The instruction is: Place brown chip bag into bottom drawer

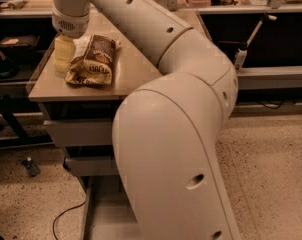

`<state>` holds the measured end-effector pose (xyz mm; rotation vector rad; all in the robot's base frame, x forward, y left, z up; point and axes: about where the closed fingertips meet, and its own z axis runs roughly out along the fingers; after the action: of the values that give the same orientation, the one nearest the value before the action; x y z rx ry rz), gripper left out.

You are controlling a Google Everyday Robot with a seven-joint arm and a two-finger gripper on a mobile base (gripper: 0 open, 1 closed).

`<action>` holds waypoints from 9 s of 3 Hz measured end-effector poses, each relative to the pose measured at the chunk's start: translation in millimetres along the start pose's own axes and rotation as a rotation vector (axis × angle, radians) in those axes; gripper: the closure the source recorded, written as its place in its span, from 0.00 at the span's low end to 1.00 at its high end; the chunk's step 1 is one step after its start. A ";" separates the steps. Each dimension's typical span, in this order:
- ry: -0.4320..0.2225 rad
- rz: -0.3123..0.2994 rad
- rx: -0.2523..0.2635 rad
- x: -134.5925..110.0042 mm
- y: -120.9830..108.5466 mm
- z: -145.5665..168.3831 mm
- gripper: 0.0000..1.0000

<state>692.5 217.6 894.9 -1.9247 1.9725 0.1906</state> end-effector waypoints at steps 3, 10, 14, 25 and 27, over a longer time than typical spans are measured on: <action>0.096 0.111 0.073 69.5 -64.6 50.0 0.00; 0.103 0.114 0.079 71.5 -68.2 45.9 1.00; 0.152 0.188 0.132 83.9 44.3 -27.1 1.00; 0.384 0.842 -0.238 234.1 346.0 146.8 1.00; 0.348 0.907 -0.243 249.7 342.8 176.3 1.00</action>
Offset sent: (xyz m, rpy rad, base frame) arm 0.0920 -0.0638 -0.0601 -0.0728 -0.0174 -0.1875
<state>386.8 65.3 587.8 -1.0745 3.0604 0.3555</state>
